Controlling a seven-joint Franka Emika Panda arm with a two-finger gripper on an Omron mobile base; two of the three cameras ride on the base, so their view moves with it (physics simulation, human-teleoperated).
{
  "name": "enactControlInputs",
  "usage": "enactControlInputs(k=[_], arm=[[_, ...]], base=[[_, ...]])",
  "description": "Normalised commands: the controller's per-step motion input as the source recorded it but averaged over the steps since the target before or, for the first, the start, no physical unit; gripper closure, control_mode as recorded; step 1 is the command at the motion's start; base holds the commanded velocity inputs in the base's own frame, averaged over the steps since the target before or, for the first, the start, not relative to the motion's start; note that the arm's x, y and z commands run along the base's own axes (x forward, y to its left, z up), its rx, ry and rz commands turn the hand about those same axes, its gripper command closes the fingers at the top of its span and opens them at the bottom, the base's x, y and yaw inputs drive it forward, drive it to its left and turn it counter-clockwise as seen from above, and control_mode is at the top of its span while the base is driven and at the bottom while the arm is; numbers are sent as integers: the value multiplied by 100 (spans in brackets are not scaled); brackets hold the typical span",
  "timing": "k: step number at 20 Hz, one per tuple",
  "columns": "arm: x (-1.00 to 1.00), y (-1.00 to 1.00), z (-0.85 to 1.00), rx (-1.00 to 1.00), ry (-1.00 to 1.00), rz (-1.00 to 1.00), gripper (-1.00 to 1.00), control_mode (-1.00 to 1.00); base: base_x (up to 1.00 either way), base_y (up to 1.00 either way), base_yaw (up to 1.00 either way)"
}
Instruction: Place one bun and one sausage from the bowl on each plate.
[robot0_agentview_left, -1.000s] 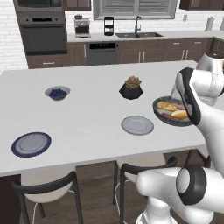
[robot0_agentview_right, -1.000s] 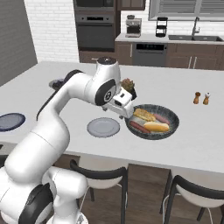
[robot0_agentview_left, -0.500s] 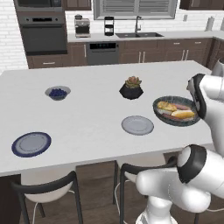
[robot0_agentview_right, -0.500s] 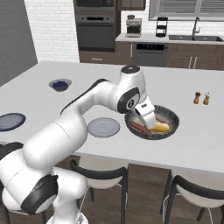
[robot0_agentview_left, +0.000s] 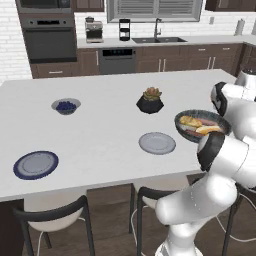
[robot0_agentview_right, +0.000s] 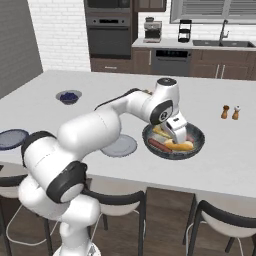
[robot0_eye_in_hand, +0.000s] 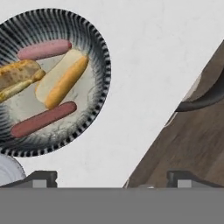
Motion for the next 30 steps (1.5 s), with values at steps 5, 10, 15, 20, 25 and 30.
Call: enactControlInputs(k=[5,10,15,20,25,30], arm=[[79,3,-50,16,6,-14,-100,-100],[31,-33,-50,7,1,-23,-100,-100],[43,-9,-39,0,0,-19,-100,-100],[56,-2,-23,0,9,-1,-100,-100],[45,-21,-44,0,14,-3,-100,-100],[49,-26,-29,0,3,-6,-100,-100]], base=[[0,0,0],[0,0,0],[0,0,0],[0,0,0],[0,0,0],[0,0,0]])
